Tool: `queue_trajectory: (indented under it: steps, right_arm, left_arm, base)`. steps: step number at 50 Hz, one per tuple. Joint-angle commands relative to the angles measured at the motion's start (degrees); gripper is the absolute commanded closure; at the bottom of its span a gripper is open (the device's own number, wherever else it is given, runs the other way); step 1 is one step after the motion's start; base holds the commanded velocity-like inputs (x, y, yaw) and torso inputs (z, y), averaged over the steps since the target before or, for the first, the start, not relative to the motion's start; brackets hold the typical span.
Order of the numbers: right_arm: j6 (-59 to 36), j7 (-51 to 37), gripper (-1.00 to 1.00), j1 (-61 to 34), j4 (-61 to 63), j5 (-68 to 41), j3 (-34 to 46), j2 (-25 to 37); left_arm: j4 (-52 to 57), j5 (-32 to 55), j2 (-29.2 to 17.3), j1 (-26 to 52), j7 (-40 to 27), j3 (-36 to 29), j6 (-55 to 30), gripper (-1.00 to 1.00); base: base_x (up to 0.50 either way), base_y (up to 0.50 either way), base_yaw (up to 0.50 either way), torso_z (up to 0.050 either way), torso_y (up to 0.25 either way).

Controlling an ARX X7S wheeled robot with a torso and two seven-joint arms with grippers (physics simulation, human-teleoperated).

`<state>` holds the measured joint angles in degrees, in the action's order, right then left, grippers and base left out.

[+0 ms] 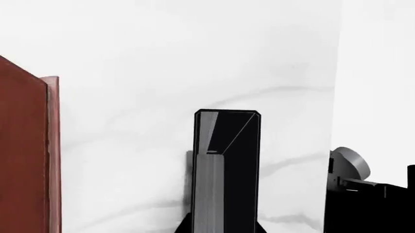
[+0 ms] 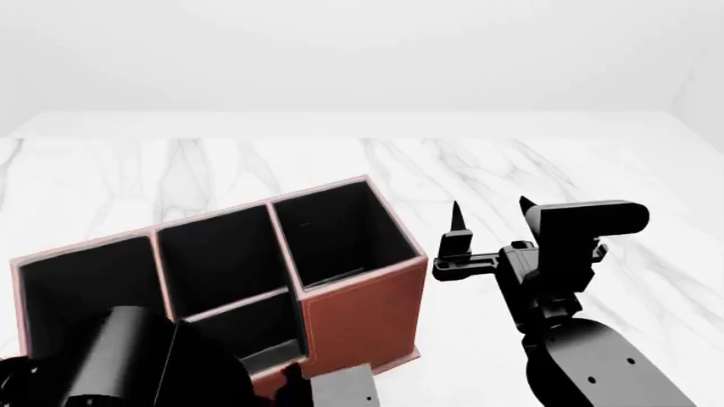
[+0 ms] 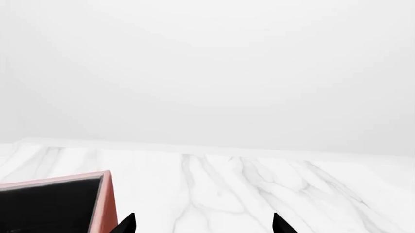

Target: Pick up the book and place it in the back compartment of the caddy.

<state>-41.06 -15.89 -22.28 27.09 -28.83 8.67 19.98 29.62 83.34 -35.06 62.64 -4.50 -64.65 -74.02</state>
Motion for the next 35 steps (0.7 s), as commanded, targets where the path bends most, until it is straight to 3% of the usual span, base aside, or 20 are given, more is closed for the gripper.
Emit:
queue_trajectory:
  steps: [1, 15, 35]
  right_arm:
    - [-0.17, -0.28, -1.0, -0.19, 0.2, -0.29, 0.1, 0.14]
    - [0.16, -0.35, -1.0, -0.41, -0.47, -0.21, 0.57, 0.19]
    - [0.02, -0.75, -1.0, -0.57, -0.25, -0.76, 0.61, 0.42]
  left_arm:
    - [0.26, 3.18, -3.86, 6.07, 0.7, 3.54, -1.12, 1.0]
    - [0.04, 9.45, -7.26, 11.65, -0.68, 6.81, -1.77, 1.0]
    - [-0.18, 30.0, -11.61, 26.2, -15.35, 5.23, -4.61, 1.0]
  base:
    - [0.0, 0.0, 0.0, 0.0, 0.0]
    - [0.0, 0.0, 0.0, 0.0, 0.0]
    - [0.0, 0.0, 0.0, 0.0, 0.001]
